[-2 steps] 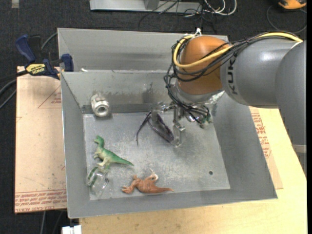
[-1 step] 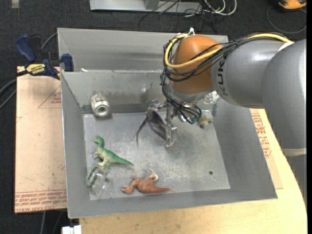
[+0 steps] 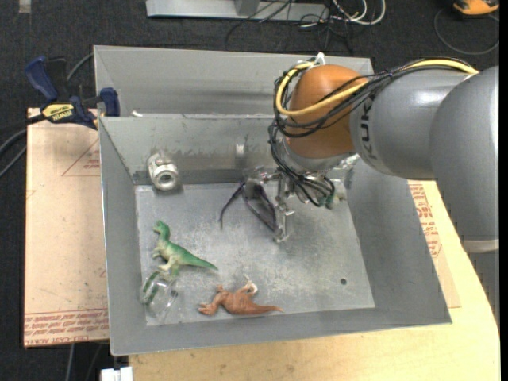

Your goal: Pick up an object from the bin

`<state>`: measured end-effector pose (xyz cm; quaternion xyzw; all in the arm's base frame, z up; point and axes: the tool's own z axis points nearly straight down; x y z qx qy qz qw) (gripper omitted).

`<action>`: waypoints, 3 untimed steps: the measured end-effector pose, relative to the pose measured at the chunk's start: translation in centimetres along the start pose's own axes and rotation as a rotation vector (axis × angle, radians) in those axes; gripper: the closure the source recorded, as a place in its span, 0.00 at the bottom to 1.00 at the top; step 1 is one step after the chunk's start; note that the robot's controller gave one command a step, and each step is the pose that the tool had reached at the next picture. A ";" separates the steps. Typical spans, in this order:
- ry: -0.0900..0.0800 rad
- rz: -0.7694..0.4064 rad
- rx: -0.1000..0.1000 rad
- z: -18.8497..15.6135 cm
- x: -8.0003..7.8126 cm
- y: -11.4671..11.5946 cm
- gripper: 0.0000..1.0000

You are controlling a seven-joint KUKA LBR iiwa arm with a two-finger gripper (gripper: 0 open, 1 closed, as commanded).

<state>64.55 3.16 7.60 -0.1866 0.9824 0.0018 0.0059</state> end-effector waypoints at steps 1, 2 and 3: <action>0.004 0.063 -0.005 -0.1 -1.7 1.9 0.00; -0.001 0.151 -0.002 0.4 -0.2 4.0 0.00; -0.002 0.153 -0.002 0.3 -0.2 4.0 0.00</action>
Offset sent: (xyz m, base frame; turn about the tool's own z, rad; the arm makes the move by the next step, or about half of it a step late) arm -0.0128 0.0366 -0.0034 0.1526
